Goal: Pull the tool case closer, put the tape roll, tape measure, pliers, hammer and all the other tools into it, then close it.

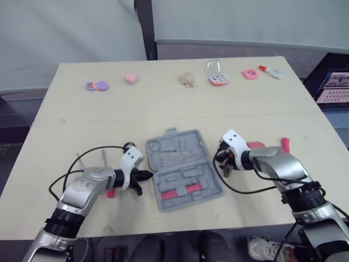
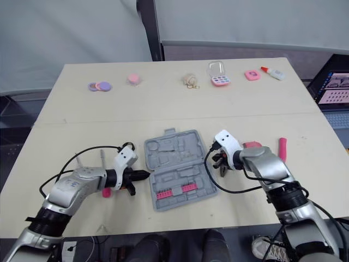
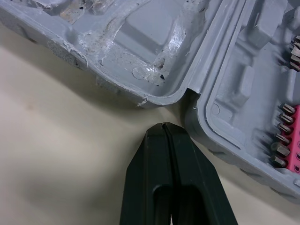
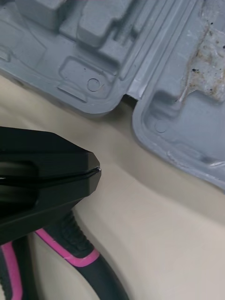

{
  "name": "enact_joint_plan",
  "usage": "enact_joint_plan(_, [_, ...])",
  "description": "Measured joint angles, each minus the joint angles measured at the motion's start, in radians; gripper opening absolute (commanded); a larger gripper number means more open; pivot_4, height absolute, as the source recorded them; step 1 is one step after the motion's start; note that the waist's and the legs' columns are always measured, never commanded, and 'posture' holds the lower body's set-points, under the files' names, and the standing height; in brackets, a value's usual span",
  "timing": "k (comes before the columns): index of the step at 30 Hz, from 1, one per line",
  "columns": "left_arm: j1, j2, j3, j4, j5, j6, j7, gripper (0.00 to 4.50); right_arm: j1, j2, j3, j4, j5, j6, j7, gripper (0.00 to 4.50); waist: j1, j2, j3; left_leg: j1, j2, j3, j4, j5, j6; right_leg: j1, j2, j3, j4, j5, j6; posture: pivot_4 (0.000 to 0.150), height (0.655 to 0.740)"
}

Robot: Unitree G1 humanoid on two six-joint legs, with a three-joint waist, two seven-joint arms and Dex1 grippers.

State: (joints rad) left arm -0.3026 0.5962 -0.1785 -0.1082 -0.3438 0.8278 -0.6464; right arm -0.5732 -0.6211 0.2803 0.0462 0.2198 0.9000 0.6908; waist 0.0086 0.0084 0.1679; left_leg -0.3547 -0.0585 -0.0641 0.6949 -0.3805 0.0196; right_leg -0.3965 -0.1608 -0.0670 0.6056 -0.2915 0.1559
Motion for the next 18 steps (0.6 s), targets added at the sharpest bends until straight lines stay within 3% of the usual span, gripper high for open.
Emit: enact_joint_plan(18, [-0.020,-0.063,-0.029,0.035,0.057,-0.042,-0.039,0.00,0.026,0.017,0.023,-0.026,-0.020,-0.001,0.034,0.05,0.005,0.000,0.000,0.000,0.000,-0.001,0.001,0.000,0.000,0.001,0.000,0.000,0.001,0.000,0.000,0.150,0.7400])
